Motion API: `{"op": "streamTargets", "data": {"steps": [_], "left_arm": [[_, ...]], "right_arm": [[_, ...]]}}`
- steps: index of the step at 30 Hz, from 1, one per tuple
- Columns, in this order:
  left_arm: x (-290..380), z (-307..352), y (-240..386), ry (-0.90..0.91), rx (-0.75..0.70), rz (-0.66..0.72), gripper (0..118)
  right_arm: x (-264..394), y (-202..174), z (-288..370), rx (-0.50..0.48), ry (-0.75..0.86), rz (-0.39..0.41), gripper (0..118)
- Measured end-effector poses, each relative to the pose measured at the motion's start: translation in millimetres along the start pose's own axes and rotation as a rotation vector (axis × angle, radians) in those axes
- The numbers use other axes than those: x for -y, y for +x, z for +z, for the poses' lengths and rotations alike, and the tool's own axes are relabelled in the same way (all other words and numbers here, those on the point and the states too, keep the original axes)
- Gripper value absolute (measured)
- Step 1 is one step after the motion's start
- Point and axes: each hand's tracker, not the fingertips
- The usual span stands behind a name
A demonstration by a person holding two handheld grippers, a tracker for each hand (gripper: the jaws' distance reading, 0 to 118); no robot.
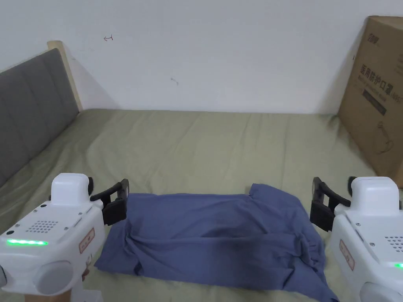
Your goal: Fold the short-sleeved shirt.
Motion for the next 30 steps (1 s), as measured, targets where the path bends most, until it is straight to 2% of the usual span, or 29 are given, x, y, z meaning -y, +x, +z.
{"op": "streamTargets", "data": {"steps": [1, 5, 10, 14, 18, 20, 21, 23, 25, 30], "left_arm": [[1.7, 1.8, 2.0, 0.001, 0.017, 0.002, 0], [6.4, 0.9, 4.2, -0.070, 0.106, 0.057, 0], [16.5, -12.4, 0.3, -0.116, 0.035, 0.045, 0], [34.4, -42.2, -15.6, -0.281, -0.059, 0.047, 0], [64.6, -75.2, -41.4, -0.428, -0.073, 0.090, 2], [79.3, -92.3, -51.8, -0.500, -0.100, 0.086, 8], [87.0, -99.1, -55.6, -0.516, -0.113, 0.089, 16], [100.5, -119.1, -67.1, -0.590, -0.122, 0.123, 57], [113.4, -137.4, -77.2, -0.684, -0.132, 0.166, 90], [144.0, -172.6, -100.0, -0.752, -0.147, 0.210, 93]], "right_arm": [[0.3, -0.9, 2.2, 0.004, 0.003, 0.006, 0], [0.8, 0.5, 5.0, -0.006, 0.001, 0.003, 0], [3.9, 1.4, 0.4, -0.009, -0.009, -0.004, 0], [9.6, 3.0, -9.4, -0.012, -0.034, -0.017, 0], [17.5, 3.7, -21.6, -0.017, -0.071, -0.020, 0], [22.0, 3.8, -29.9, -0.017, -0.091, -0.021, 0], [24.6, 3.6, -33.8, -0.015, -0.101, -0.021, 0], [29.8, 3.1, -42.2, -0.012, -0.123, -0.022, 0], [34.4, 2.9, -51.2, -0.011, -0.143, -0.026, 0], [48.4, 2.4, -71.0, -0.001, -0.200, -0.035, 0]]}}
